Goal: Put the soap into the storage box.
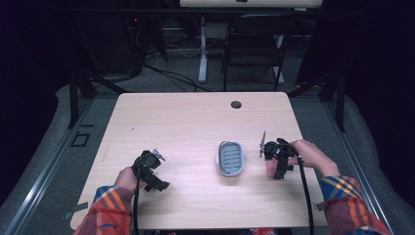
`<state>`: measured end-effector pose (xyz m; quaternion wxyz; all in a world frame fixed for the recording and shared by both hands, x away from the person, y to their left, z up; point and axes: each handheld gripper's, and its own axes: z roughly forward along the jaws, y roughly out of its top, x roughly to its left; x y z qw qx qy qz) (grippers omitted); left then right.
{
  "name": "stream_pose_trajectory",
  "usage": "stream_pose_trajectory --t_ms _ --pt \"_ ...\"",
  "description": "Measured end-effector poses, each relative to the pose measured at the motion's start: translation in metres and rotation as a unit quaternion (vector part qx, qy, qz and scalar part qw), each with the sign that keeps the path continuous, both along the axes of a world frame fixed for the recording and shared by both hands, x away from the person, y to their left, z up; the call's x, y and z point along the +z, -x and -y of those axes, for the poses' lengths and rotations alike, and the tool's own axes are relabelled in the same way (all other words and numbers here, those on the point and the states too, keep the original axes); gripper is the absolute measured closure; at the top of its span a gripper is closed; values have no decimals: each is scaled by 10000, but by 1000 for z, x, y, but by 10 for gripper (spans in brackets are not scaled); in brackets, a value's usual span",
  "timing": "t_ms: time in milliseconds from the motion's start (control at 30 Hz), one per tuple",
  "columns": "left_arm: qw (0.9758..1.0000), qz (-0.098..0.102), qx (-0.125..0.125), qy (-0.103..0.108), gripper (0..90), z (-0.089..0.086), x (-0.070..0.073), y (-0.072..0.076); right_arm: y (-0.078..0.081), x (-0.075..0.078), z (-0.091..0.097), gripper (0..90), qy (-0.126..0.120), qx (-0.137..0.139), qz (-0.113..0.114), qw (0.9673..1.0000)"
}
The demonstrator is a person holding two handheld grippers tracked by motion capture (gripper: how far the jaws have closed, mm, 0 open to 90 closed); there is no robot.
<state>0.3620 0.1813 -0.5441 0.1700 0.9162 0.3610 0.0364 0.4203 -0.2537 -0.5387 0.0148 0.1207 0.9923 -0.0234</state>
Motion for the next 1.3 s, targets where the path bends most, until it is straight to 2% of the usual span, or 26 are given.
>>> stream_pose_trajectory --t_ms 633,800,1033,1300 --pt "10000 9 -9 -1 36 0 1 0 -2 -10 -4 12 266 -3 -39 9996" --pt "10000 15 -19 -16 37 0 0 0 -2 -11 -5 59 305 0 -13 9995" --pt "10000 -2 -11 -1 37 -1 1 0 -2 -11 -5 116 201 40 -43 9998" --pt "10000 -1 -17 -5 37 0 1 0 -2 -11 -5 126 181 44 -25 9998"
